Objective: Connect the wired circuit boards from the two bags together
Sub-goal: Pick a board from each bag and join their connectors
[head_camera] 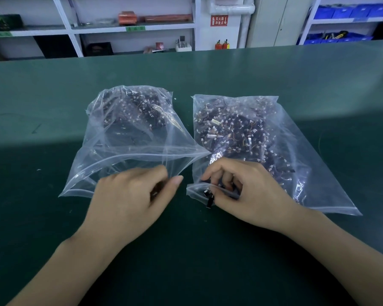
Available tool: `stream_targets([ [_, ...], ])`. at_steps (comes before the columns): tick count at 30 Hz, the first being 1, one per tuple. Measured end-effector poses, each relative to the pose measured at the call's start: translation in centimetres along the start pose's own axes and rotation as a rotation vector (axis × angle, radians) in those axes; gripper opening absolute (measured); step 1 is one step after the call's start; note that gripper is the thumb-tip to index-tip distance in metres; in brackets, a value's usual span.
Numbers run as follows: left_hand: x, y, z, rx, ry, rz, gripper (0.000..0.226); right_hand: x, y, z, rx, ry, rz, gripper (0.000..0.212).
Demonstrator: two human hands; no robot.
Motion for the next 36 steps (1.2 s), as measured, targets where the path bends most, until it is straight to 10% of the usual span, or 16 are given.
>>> stream_targets([
  [5,0.5,-0.4,-1.4,-0.177,0.165,-0.354,0.056,0.0,0.0,0.0,0.009,-0.012,-0.004,0.030],
  [15,0.8,-0.4,-1.2,-0.159,0.074,-0.462,0.059,0.0,-0.1,-0.1,0.029,-0.029,-0.045,0.029],
  [36,0.8,-0.5,0.0,0.028,-0.168,-0.172,0.034,0.3,-0.2,0.0,0.018,-0.045,-0.008,0.025],
])
Point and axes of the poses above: each hand's wrist, its own y-axis towards the middle knuckle, its own x-axis out of the palm, z = x × y, the point moved 1 cm from there along y, towards the middle knuckle, and after that the axes turned 9 degrees about y, right-handed, at the moved point
